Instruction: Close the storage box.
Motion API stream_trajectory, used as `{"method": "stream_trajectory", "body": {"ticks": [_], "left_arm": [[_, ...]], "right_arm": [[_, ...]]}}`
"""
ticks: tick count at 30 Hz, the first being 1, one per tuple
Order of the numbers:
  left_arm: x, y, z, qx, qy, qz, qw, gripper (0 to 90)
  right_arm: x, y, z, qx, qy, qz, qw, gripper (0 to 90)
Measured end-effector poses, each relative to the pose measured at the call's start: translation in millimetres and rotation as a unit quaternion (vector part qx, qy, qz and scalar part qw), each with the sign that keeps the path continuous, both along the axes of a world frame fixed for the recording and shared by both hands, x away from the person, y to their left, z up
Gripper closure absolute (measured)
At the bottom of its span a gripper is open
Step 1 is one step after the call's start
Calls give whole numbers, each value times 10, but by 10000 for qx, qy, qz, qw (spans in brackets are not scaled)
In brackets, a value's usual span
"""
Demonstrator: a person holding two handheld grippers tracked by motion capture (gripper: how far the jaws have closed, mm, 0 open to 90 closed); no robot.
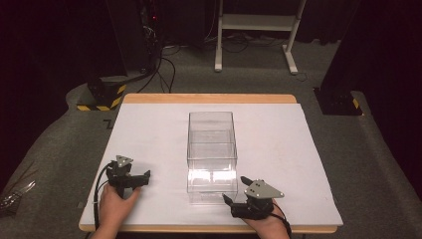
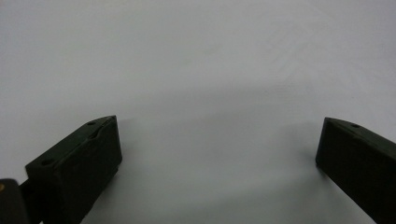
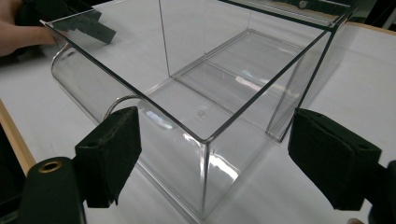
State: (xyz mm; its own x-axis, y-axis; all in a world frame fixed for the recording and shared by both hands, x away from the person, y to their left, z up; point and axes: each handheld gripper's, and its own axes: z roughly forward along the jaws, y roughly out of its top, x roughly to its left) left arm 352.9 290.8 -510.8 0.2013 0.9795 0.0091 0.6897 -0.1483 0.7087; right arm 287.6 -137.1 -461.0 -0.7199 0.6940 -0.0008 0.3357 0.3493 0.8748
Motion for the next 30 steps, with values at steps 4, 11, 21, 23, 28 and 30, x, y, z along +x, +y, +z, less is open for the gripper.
{"method": "stream_trajectory", "body": {"ticks": [4, 11, 21, 23, 28, 30], "left_arm": [[0, 0, 0, -1, -1, -1, 10000, 6], [0, 0, 0, -4, 0, 0, 10000, 6], [0, 1, 0, -8, 1, -3, 10000, 6], [0, 1, 1, -6, 7, -4, 10000, 6], [0, 0, 0, -6, 0, -2, 10000, 6], [0, 1, 1, -5, 5, -5, 10000, 6]], "right_arm": [[22, 11, -9, -32, -17, -41, 10000, 165], [70, 14, -26, -28, 34, -67, 10000, 159], [149, 23, -34, -93, 147, -85, 9998, 142], [162, 30, -29, -117, 124, -110, 9998, 142], [201, 30, -28, -107, 144, -133, 9998, 139], [225, 36, -32, -94, 147, -154, 9997, 139]]}}
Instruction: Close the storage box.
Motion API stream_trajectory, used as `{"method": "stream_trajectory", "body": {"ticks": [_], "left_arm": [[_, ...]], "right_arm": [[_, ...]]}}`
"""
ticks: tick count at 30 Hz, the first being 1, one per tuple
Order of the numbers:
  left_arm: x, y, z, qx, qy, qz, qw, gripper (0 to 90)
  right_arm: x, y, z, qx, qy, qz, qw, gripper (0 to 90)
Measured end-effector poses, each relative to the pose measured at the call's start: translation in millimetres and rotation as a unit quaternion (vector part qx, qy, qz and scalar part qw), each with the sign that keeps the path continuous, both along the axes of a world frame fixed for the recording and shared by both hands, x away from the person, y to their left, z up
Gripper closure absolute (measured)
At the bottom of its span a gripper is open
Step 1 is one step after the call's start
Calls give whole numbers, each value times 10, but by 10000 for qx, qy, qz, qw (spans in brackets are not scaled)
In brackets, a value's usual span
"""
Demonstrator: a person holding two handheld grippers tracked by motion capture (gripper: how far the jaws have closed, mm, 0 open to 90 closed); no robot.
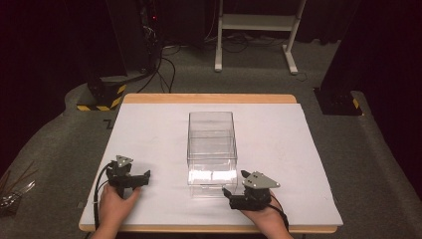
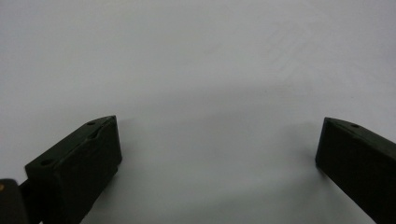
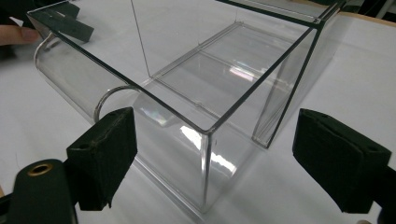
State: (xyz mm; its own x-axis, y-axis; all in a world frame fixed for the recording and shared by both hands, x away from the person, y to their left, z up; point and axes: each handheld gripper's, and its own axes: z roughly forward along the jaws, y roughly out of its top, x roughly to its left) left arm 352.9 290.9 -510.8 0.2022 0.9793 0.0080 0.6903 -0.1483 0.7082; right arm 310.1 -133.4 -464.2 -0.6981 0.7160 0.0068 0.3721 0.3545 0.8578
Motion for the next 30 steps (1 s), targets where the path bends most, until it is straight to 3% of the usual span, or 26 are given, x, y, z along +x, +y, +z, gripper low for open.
{"method": "stream_trajectory", "body": {"ticks": [30], "left_arm": [[1, -1, -1, 1, -4, 1, 10000, 6]], "right_arm": [[333, 59, -16, 52, -6, -295, 9995, 140]]}}
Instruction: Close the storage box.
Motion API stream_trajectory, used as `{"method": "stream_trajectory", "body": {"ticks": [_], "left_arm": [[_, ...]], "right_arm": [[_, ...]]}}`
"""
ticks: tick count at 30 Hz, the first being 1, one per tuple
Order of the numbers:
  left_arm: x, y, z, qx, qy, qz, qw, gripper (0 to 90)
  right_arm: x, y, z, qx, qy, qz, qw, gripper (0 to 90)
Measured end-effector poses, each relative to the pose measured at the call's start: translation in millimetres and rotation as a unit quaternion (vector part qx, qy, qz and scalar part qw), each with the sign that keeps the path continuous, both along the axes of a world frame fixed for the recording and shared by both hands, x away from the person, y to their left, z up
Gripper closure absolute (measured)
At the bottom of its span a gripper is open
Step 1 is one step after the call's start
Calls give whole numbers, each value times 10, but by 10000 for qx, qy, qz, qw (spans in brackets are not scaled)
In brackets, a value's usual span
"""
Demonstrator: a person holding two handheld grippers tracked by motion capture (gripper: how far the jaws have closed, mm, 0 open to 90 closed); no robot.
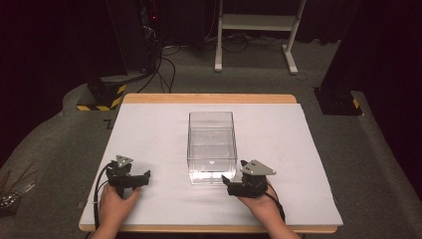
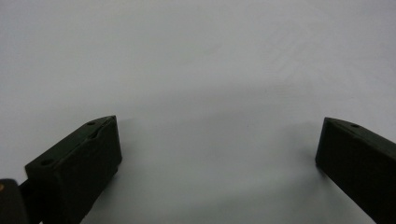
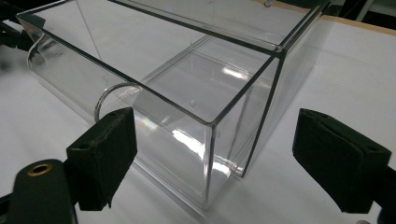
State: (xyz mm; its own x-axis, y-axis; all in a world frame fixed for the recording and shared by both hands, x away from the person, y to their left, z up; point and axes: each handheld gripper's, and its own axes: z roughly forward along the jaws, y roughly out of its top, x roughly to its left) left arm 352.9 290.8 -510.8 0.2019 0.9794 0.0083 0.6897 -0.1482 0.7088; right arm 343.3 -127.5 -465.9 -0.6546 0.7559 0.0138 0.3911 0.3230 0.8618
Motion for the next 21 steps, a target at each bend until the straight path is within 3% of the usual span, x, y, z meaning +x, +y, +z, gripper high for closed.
{"method": "stream_trajectory", "body": {"ticks": [21], "left_arm": [[0, 0, 1, 0, 8, -1, 10000, 5]], "right_arm": [[243, 44, -6, -38, -38, -302, 9995, 142]]}}
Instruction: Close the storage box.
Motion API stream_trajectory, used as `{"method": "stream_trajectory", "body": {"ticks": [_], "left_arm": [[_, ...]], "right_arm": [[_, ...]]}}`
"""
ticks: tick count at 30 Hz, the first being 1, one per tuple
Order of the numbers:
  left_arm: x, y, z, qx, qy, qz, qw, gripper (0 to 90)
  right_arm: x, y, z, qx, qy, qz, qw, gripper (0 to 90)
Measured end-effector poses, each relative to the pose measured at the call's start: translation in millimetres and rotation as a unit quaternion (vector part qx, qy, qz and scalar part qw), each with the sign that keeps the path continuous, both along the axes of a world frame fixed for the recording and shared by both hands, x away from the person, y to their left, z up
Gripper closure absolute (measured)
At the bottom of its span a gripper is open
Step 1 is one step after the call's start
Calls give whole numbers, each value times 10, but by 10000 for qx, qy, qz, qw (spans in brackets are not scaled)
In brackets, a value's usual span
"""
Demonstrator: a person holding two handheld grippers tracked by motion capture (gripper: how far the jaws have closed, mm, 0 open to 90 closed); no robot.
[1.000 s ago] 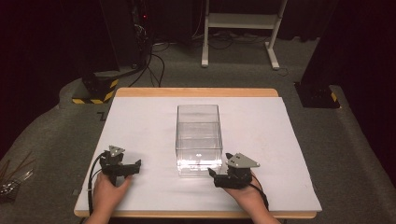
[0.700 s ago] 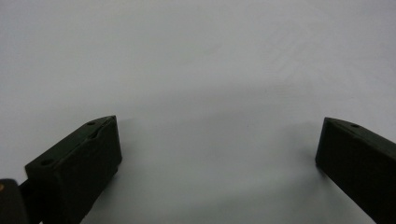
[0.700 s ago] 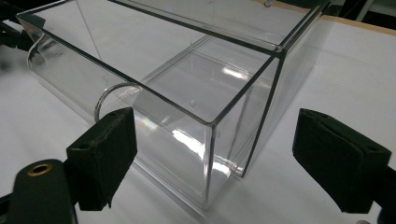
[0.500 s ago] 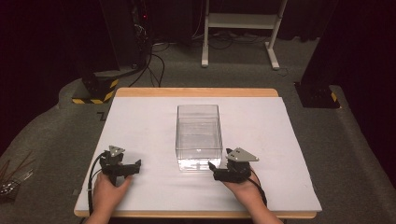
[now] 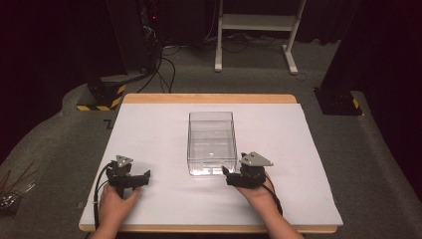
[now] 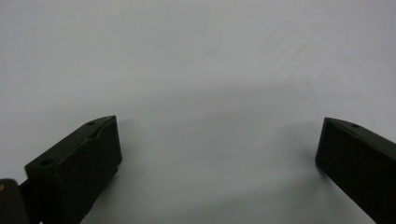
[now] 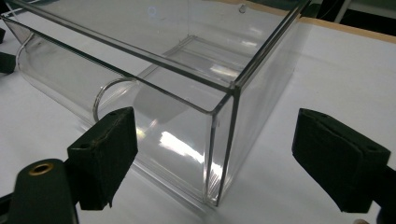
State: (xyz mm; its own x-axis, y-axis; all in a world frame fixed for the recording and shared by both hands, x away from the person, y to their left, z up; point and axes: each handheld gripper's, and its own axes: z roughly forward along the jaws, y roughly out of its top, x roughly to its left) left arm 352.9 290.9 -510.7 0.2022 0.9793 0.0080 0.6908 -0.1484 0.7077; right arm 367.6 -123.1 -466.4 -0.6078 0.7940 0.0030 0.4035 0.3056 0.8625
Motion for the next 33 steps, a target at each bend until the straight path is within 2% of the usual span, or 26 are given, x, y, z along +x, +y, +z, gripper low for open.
{"method": "stream_trajectory", "body": {"ticks": [16, 33], "left_arm": [[0, 0, 0, 0, 2, 0, 10000, 6], [0, 0, 0, 0, 2, -1, 10000, 6]], "right_arm": [[175, 16, -29, -55, 47, -191, 9998, 146], [264, 25, -30, -87, 81, -252, 9996, 150]]}}
